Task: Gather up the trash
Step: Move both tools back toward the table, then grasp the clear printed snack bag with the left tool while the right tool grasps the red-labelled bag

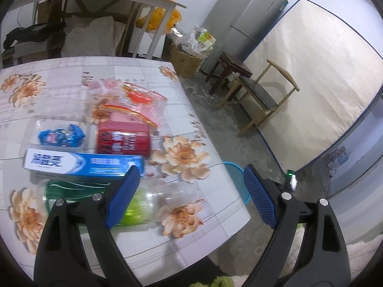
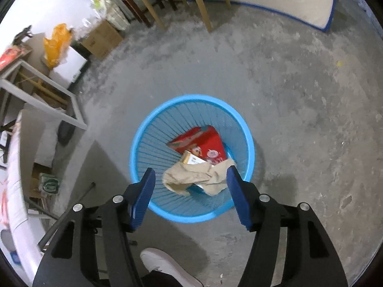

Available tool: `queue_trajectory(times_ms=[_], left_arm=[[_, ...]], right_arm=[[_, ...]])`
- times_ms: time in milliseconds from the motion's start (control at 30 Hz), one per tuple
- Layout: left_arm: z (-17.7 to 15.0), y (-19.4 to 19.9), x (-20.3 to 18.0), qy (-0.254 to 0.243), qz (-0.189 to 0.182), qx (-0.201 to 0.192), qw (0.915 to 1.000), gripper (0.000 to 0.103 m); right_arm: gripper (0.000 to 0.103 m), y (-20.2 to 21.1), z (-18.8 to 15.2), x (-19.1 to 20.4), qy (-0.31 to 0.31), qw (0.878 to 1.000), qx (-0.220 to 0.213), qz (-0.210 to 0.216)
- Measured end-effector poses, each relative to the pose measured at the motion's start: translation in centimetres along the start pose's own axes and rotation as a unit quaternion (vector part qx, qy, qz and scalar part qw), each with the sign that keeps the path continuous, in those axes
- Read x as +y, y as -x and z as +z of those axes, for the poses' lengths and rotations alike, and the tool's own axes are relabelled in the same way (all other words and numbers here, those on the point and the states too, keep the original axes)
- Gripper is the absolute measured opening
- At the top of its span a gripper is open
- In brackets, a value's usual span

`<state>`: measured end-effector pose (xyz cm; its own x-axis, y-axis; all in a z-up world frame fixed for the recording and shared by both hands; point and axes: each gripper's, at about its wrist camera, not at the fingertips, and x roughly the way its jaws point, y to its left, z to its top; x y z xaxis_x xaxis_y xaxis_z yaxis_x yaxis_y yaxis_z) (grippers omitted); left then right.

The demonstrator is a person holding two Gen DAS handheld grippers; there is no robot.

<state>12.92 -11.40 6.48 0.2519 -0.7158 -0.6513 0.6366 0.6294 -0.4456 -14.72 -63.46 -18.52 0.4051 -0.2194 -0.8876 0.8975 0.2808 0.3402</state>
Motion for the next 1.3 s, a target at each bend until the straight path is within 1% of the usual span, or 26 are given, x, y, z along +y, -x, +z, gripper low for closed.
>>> queue_trajectory(times_ms=[133,200,300,400,433,500,567,600,633,700,733,767,867,900,933,967,1067,1133,1167,1233,1300], left_arm=[[-0.2,1.8,1.7,0.003,0.018,-0.022,0.9996,0.084],[-0.3,2.4,2.9,0.009,0.024,-0.027,0.9993,0.084],[-0.3,3.3,4.7,0.024,0.029,-0.032,0.9988,0.084],[0.5,4.1,6.0,0.027,0.034,-0.039,0.9983,0.084],[0.9,4.2,6.2,0.024,0.036,-0.039,0.9983,0.084],[2.4,4.3,6.7,0.012,0.047,-0.033,0.9983,0.084],[4.7,4.0,7.3,0.005,0.055,-0.022,0.9983,0.084],[5.5,3.8,7.5,0.001,0.053,-0.017,0.9985,0.084],[6.9,3.3,7.8,-0.006,0.047,-0.006,0.9989,0.084],[9.1,2.0,8.6,0.002,0.042,0.015,0.999,0.084],[10.2,1.0,9.2,0.015,0.036,0.03,0.9988,0.084],[11.6,-0.5,10.3,0.039,0.032,0.053,0.9973,0.084],[13.9,-4.3,12.2,0.078,0.023,0.098,0.9919,0.084],[14.7,-5.9,12.8,0.089,0.033,0.115,0.9889,0.084],[15.7,-7.9,13.4,0.091,0.05,0.136,0.9853,0.084],[16.3,-9.3,13.7,0.088,0.056,0.149,0.9833,0.084],[17.8,-12.3,14.8,0.104,0.084,0.168,0.9767,0.084],[18.8,-14.4,15.6,0.123,0.089,0.184,0.9711,0.086],[19.1,-15.5,16.0,0.129,0.095,0.197,0.9672,0.086],[19.3,-16.8,16.5,0.136,0.121,0.209,0.9607,0.086],[19.2,-18.0,16.8,0.132,0.136,0.221,0.9568,0.086]], right_arm=[[0.073,5.2,-1.4,4.3,0.041,0.998,-0.034,0.038],[0.074,7.2,-1.8,6.6,0.068,0.995,-0.043,0.053],[0.076,11.0,-2.4,11.4,0.119,0.987,-0.065,0.09],[0.076,13.7,-3.0,16.1,0.158,0.976,-0.073,0.133],[0.077,14.5,-3.3,18.3,0.176,0.97,-0.07,0.153],[0.078,15.2,-3.9,21.6,0.2,0.962,-0.057,0.176],[0.078,15.3,-4.6,25.1,0.22,0.953,-0.031,0.207],[0.078,15.2,-5.0,26.2,0.224,0.949,-0.019,0.219],[0.078,14.7,-5.3,27.9,0.225,0.944,0.002,0.242],[0.078,13.8,-5.9,30.2,0.223,0.938,0.031,0.265],[0.078,13.4,-6.8,31.3,0.224,0.936,0.041,0.269],[0.078,13.0,-7.1,32.1,0.226,0.934,0.048,0.271],[0.078,11.8,-8.3,34.8,0.234,0.928,0.072,0.281],[0.078,11.4,-8.8,35.6,0.236,0.925,0.082,0.286],[0.078,11.1,-9.2,36.5,0.24,0.923,0.088,0.287],[0.078,10.7,-9.6,37.3,0.246,0.921,0.095,0.286],[0.078,9.8,-10.3,39.1,0.256,0.921,0.104,0.274],[0.078,9.3,-10.4,39.8,0.256,0.921,0.108,0.272],[0.078,9.2,-10.4,39.9,0.254,0.922,0.11,0.272],[0.078,8.8,-10.3,40.2,0.251,0.924,0.113,0.267],[0.078,8.2,-10.0,40.5,0.247,0.924,0.118,0.266]])
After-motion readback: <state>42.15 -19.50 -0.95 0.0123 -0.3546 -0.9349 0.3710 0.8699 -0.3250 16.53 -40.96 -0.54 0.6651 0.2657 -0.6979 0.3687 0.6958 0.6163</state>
